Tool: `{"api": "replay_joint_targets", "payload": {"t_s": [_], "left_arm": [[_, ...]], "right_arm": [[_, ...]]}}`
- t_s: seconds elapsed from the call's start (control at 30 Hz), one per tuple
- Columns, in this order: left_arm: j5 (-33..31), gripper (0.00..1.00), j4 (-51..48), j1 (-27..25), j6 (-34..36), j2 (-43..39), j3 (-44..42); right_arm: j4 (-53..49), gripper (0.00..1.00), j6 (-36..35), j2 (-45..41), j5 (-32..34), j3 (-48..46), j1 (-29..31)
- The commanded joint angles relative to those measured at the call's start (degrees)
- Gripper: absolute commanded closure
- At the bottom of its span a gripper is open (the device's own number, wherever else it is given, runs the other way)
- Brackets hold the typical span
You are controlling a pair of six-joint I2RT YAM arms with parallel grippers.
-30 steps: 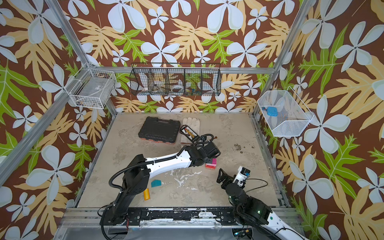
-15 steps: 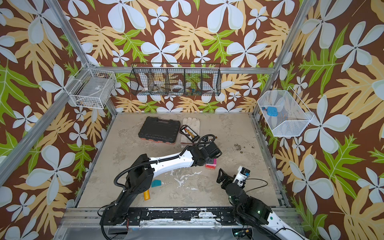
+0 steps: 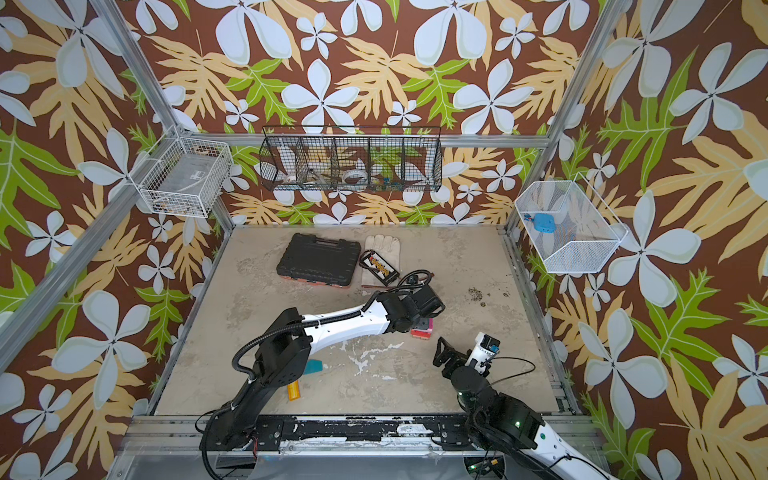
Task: Build the wood block tower
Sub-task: 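Lower the red bar upright beside the magenta block and open the left gripper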
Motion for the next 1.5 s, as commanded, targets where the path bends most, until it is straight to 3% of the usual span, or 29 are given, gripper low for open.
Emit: {"api": "replay_joint_targets", "payload": {"t_s": [0.0, 0.37, 0.9, 1.47], "left_arm": [[-0.31, 0.78, 0.42, -0.04, 0.30, 0.20, 0.44], [-0.07, 0.75, 0.77, -0.03, 0.09, 0.25, 0.72], [0.13, 0.55, 0.77, 0.01, -0.16, 0.04, 1.00], [0.13, 0.63, 0.95, -0.02, -0.43, -0.94, 0.27]], "right_arm": [[0.21, 0.00, -0.02, 0.14, 0.43, -0.19, -0.02], [0.26, 0.00, -0.07, 0.23, 0.30, -0.19, 0.01], [0.51, 0.00, -0.24, 0.23, -0.06, -0.36, 0.01], [0.66, 0.00, -0.24, 0.31, -0.21, -0.36, -0.04]]}}
